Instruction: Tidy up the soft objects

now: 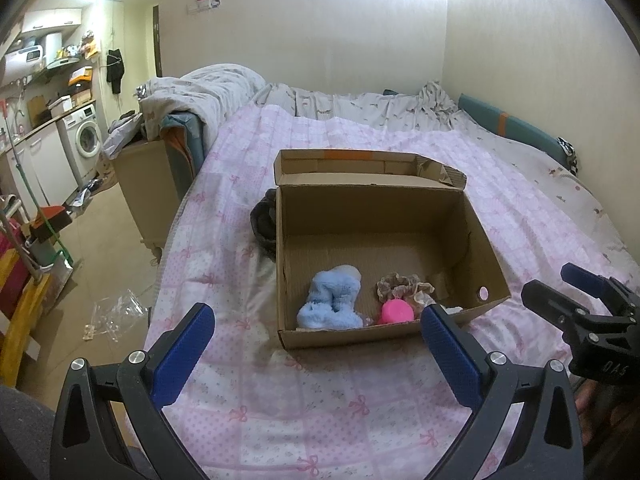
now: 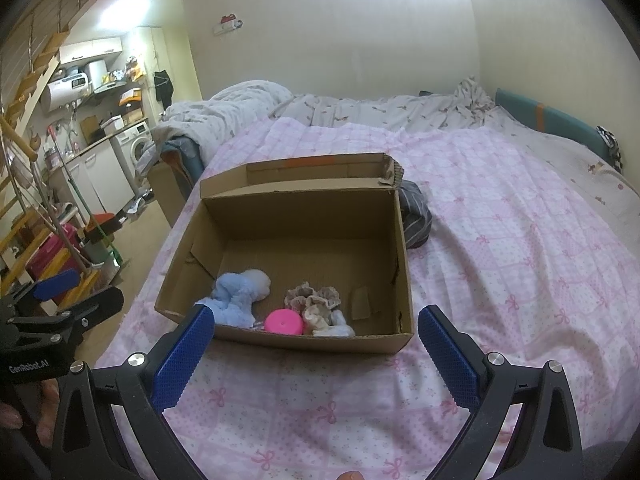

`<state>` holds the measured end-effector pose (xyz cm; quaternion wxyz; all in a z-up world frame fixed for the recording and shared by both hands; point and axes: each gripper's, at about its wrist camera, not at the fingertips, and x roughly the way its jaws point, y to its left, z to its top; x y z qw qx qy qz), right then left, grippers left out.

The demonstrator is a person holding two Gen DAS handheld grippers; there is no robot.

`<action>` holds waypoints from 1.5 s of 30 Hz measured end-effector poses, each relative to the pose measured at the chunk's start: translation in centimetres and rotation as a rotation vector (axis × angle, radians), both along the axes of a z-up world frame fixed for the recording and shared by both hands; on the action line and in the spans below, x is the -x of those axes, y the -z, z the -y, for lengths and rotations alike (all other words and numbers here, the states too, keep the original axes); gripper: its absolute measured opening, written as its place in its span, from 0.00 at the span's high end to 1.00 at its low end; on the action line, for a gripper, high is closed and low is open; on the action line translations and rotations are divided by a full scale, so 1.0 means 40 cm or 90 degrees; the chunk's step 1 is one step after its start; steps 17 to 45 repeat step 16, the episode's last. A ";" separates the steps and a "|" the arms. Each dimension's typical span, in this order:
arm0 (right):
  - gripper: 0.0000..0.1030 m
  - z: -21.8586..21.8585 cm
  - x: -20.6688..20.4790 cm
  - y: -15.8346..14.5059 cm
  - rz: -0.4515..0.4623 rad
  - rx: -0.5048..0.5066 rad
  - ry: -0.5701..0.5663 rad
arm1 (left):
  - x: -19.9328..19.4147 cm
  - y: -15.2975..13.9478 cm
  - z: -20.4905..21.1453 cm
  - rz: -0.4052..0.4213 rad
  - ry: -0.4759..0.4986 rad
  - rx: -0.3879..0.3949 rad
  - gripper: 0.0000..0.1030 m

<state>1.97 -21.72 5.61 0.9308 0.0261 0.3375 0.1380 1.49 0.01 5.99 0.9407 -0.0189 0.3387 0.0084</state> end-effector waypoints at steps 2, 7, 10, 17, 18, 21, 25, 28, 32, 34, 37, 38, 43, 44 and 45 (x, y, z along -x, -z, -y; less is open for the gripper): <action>0.00 0.001 0.000 0.000 0.000 -0.001 0.000 | 0.001 0.001 -0.002 -0.002 -0.001 0.000 0.00; 0.00 0.001 0.000 -0.001 0.000 -0.001 0.000 | -0.001 0.007 -0.005 -0.004 -0.001 -0.003 0.00; 0.00 0.001 0.000 -0.001 0.000 -0.001 0.001 | -0.003 0.009 -0.006 -0.008 -0.001 0.000 0.00; 0.00 0.002 -0.001 -0.001 0.000 -0.001 0.000 | -0.007 0.014 -0.020 -0.012 -0.004 0.006 0.00; 0.00 0.002 -0.001 -0.001 0.000 -0.001 0.000 | -0.007 0.014 -0.020 -0.012 -0.004 0.006 0.00; 0.00 0.002 -0.001 -0.001 0.000 -0.001 0.000 | -0.007 0.014 -0.020 -0.012 -0.004 0.006 0.00; 0.00 0.002 -0.001 -0.001 0.000 -0.001 0.000 | -0.007 0.014 -0.020 -0.012 -0.004 0.006 0.00; 0.00 0.002 -0.001 -0.001 0.000 -0.001 0.000 | -0.007 0.014 -0.020 -0.012 -0.004 0.006 0.00; 0.00 0.002 -0.001 -0.001 0.000 -0.001 0.000 | -0.007 0.014 -0.020 -0.012 -0.004 0.006 0.00; 0.00 0.002 -0.001 -0.001 0.000 -0.001 0.000 | -0.007 0.014 -0.020 -0.012 -0.004 0.006 0.00; 0.00 0.002 -0.001 -0.001 0.000 -0.001 0.000 | -0.007 0.014 -0.020 -0.012 -0.004 0.006 0.00; 0.00 0.002 -0.001 -0.001 0.000 -0.001 0.000 | -0.007 0.014 -0.020 -0.012 -0.004 0.006 0.00; 0.00 0.002 -0.001 -0.001 0.000 -0.001 0.000 | -0.007 0.014 -0.020 -0.012 -0.004 0.006 0.00; 0.00 0.002 -0.001 -0.001 0.000 -0.001 0.000 | -0.007 0.014 -0.020 -0.012 -0.004 0.006 0.00; 0.00 0.002 -0.001 -0.001 0.000 -0.001 0.000 | -0.007 0.014 -0.020 -0.012 -0.004 0.006 0.00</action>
